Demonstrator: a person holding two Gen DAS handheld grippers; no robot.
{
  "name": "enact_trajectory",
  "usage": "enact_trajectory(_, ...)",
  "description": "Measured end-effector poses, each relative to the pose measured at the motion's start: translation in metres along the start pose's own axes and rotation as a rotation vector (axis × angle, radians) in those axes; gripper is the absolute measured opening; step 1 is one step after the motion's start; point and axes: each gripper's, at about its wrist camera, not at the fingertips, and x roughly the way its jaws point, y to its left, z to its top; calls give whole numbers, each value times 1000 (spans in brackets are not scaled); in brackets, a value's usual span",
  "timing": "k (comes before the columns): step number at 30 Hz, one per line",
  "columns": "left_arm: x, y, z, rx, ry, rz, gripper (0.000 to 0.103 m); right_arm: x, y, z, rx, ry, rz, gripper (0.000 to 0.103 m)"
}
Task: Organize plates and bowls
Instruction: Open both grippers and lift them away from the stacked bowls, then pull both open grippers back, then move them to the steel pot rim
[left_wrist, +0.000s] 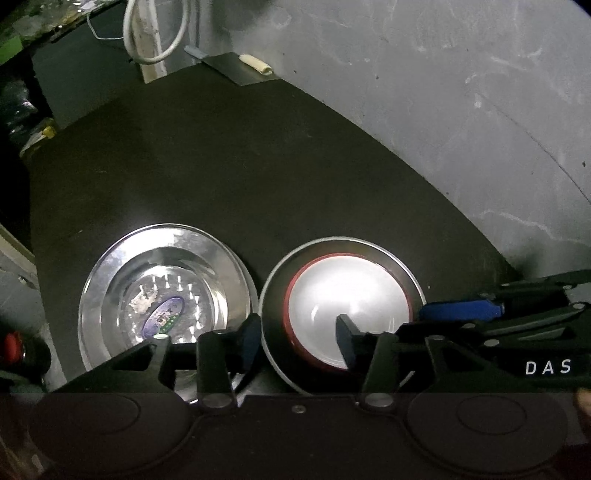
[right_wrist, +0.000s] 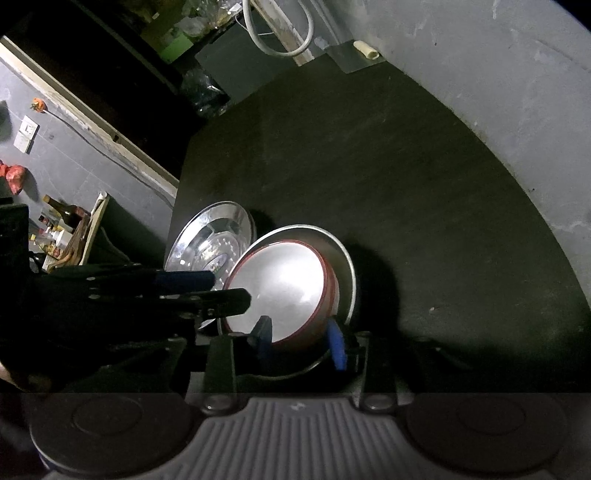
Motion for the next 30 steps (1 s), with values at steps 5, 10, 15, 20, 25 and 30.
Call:
enact_trajectory(5,-15,5,-4,-45,-49,10,65,-9,-3,-3,-5,-30,-8,49)
enact_trajectory(10,-30,10,-12,-112,-116,36,90,-17,-4,-6,-15,-63,-15,67)
enact_trajectory(15,-45,9,-27,-154,-169,96,102,-24,-1,-12,-21,-98,-16,93)
enact_trajectory(20,-55,20,-34,-184,-167,92,102,-34,10,-23,-25,-164,-41,103)
enact_trajectory(25,-74,38,-48,-208,-249,77,102,-54,31,-40,-37,-270,-148,103)
enact_trajectory(30,-95,65,-77,-226,-280,105,102,-72,68,-69,-29,-346,-266,103)
